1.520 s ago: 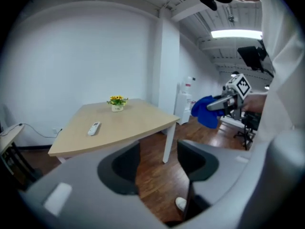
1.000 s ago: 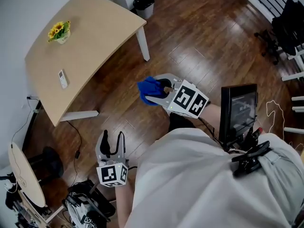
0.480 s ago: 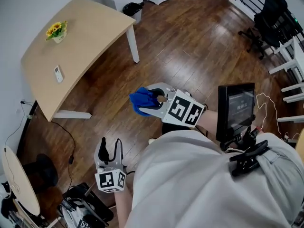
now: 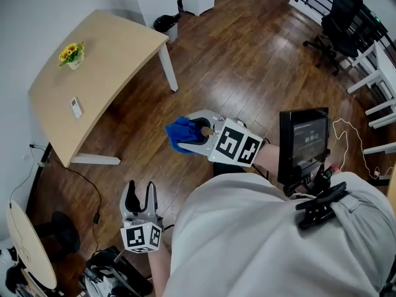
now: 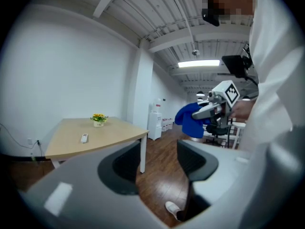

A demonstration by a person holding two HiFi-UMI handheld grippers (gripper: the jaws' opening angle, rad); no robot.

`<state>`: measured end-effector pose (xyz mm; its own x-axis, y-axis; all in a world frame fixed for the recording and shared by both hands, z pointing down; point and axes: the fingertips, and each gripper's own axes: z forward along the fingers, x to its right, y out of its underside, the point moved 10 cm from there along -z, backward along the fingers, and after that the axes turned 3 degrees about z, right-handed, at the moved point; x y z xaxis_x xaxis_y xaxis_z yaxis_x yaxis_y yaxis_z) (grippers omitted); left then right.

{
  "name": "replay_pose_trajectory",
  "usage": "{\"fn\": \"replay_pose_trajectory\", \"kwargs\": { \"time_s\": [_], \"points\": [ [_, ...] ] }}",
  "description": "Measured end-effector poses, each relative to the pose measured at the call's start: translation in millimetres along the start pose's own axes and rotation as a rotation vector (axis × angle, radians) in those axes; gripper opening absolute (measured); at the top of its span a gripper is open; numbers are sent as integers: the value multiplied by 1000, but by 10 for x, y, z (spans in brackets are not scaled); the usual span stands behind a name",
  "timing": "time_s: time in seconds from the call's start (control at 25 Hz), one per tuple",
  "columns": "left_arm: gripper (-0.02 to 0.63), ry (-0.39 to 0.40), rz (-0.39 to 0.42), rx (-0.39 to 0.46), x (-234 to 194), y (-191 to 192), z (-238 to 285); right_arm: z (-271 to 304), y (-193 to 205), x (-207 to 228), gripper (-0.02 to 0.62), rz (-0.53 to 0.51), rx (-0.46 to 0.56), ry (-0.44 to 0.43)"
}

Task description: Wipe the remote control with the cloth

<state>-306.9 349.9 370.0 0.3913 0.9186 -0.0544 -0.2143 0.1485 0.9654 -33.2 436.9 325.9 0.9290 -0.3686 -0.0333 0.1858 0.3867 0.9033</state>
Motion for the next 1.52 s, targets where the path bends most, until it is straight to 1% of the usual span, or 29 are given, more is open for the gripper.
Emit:
{"fn": "replay_pose_trajectory", "kwargs": {
  "time_s": [0.24,0.36,0.6,0.88,1.28,1.44,1.52],
  "points": [
    [253,-18,2,-11,-22,9,-45,-9,19,5,190,1,3,9],
    [253,-14,6,-23,-4,23,-60,-20,17,6,190,8,7,11],
    [253,-29,-1,-38,-16,52,-108,-3,20,-19,190,2,2,-3],
    [252,-29,2,-28,-20,114,-119,9,37,-22,190,-2,-4,-7],
    [253,-32,5,-40,-7,77,-98,13,53,-21,190,-1,-9,-3],
    [253,-21,17,-21,-48,166,-104,17,58,-27,190,0,-12,-5],
    [253,-27,13,-29,-31,123,-100,19,56,-27,190,-1,-13,-7]
  ]
}}
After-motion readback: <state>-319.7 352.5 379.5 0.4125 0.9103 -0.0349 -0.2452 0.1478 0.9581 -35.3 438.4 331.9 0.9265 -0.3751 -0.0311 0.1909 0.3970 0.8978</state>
